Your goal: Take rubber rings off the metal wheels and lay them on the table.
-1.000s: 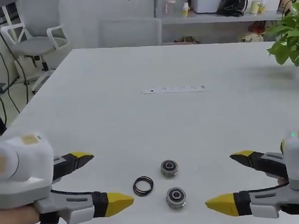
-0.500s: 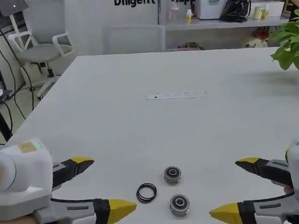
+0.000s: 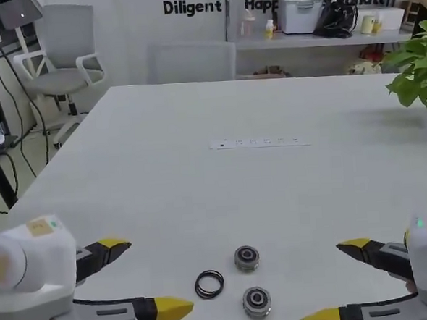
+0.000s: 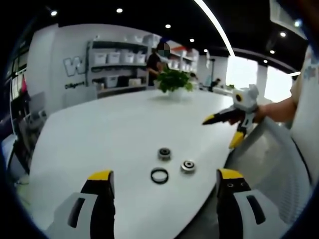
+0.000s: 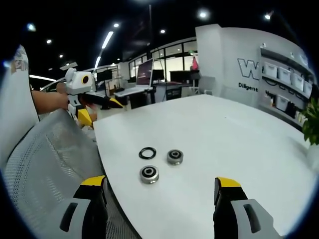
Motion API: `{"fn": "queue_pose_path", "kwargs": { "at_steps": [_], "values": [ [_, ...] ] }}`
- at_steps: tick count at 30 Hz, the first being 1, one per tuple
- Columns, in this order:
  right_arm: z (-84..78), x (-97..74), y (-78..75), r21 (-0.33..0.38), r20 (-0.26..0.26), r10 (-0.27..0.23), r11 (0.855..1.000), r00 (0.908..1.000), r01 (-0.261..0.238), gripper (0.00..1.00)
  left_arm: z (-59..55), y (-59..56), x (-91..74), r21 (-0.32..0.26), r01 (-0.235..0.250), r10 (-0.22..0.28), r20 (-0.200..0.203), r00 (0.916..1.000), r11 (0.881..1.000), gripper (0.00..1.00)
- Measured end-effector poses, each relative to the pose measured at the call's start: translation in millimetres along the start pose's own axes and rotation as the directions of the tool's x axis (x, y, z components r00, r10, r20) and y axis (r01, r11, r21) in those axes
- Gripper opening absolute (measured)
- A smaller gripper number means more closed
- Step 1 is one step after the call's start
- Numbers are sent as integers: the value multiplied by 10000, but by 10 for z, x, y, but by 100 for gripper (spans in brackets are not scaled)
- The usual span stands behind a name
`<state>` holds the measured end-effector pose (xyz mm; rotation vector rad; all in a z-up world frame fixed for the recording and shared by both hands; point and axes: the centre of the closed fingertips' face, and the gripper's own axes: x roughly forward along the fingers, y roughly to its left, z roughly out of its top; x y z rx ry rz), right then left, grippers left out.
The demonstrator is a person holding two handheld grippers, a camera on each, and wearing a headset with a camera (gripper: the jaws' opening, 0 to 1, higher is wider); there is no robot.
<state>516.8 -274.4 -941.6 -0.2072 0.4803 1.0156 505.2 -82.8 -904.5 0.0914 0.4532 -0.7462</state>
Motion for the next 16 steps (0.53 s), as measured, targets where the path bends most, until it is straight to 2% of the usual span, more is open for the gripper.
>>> {"fn": "queue_pose_path", "kwargs": {
  "at_steps": [5, 10, 16],
  "values": [
    [-7, -3, -10, -140, -53, -97, 9999, 9999, 97, 88, -14, -10, 2, 194, 16, -13, -132, 9999, 9998, 86],
    [-7, -12, -25, -29, -4, -163, 9999, 9999, 163, 88, -17, -5, 0, 112, -9, 11, -113, 9999, 9999, 86],
    [-16, -8, -28, -72, -48, -178, 9998, 9998, 177, 88, -19, 5, -6, 312, -107, 111, -133, 9998, 9995, 86]
  ]
}}
